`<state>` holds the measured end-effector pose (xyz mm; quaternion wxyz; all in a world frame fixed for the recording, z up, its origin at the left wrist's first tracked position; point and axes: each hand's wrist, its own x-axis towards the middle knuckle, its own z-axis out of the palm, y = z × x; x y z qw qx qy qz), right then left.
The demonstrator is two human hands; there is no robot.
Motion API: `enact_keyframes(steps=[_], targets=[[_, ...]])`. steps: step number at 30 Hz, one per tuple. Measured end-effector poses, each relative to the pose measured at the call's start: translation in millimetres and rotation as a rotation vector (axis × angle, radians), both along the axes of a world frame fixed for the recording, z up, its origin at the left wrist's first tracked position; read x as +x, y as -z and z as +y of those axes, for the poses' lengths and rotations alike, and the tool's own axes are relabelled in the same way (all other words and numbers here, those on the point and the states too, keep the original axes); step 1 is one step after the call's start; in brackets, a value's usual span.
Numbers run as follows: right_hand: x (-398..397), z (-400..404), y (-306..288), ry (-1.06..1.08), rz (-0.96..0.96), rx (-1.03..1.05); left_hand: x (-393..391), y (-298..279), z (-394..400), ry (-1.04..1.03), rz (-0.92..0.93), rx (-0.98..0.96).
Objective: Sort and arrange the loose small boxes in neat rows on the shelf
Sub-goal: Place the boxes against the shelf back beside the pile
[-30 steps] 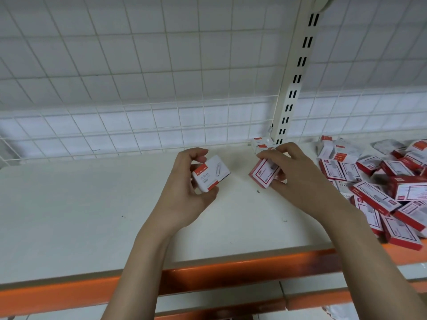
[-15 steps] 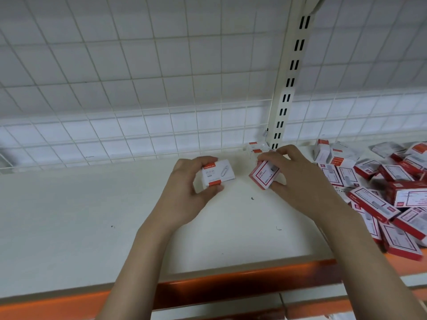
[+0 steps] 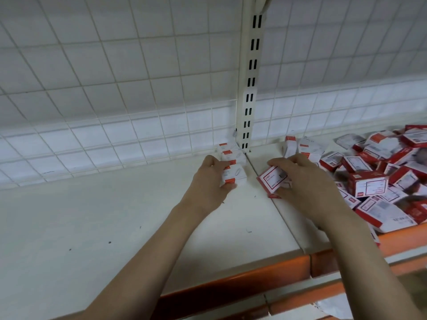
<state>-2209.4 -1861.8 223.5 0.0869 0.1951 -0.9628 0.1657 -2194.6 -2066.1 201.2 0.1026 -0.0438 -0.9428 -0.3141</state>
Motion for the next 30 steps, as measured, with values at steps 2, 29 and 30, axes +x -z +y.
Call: enact_keyframes(steps=[2,29,30], targets=[[0,4,1,0.008,0.001,-0.004,-9,1,5,0.013,-0.006,-0.049],[-12,8,9,-0.004,-0.058,-0.023,-44,27,1,0.097,0.200,-0.551],[-12,8,8,-0.004,-0.061,-0.024,-44,26,1,0.104,0.195,-0.547]])
